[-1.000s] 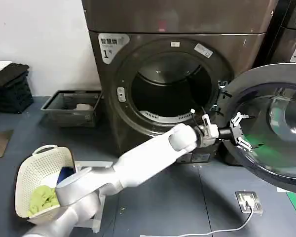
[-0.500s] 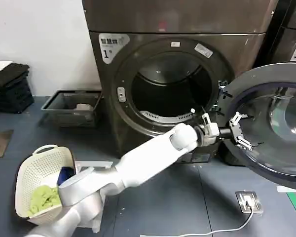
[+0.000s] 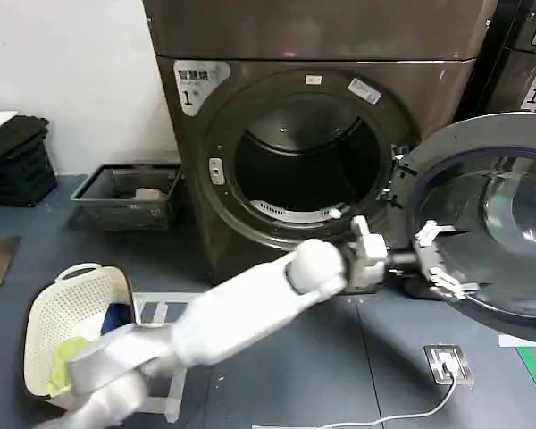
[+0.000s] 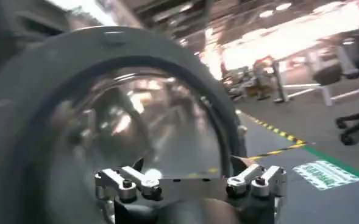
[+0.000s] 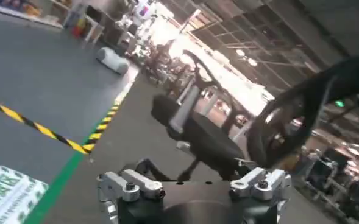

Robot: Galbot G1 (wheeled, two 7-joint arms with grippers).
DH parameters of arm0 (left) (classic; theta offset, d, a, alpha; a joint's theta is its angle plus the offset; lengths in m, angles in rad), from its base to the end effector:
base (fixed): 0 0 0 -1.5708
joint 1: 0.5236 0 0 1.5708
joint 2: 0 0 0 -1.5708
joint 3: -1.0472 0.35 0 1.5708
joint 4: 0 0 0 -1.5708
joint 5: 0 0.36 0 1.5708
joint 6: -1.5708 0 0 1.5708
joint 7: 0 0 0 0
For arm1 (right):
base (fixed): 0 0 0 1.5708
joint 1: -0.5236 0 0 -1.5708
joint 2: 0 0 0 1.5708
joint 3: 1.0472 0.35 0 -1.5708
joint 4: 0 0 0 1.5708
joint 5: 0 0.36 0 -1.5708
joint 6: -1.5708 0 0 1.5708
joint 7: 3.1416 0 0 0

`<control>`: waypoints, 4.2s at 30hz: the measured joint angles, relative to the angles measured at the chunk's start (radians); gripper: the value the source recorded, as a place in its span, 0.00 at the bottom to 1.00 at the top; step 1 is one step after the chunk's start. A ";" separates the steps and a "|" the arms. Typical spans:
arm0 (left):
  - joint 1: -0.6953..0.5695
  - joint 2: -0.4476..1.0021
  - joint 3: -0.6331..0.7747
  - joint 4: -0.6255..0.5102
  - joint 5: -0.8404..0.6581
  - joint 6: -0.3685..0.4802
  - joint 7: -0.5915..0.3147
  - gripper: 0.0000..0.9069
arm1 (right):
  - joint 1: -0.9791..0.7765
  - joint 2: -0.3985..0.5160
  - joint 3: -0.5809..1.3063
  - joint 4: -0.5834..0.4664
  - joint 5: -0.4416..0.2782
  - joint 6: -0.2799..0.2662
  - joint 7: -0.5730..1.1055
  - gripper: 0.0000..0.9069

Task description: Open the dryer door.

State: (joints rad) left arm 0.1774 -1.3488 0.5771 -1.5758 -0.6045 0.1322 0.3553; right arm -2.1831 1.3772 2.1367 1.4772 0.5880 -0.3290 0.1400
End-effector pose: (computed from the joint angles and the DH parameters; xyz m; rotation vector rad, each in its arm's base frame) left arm 0.4187 -0.2364 -0.1400 1.9102 2.2403 0.3117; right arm -0.2853 -0.4252 -0.1158 -1.9936 -1.6613 0.3524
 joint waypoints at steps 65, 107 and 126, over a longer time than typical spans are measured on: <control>0.823 0.818 -1.179 -0.068 -1.285 0.604 -1.195 1.00 | 0.048 -0.064 -0.084 0.029 0.023 0.048 -0.083 1.00; 0.904 0.890 -1.067 0.076 -1.515 0.604 -1.231 1.00 | 0.062 -0.066 -0.111 0.004 0.019 0.106 -0.094 1.00; 0.907 0.889 -1.054 0.090 -1.508 0.604 -1.228 1.00 | 0.056 -0.071 -0.092 -0.060 0.030 0.072 -0.031 1.00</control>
State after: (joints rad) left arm 1.0841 -0.4600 -0.4765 -1.4856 -2.1121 0.7363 -0.8725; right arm -2.1274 1.3057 2.0446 1.4175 0.6176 -0.2572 0.1093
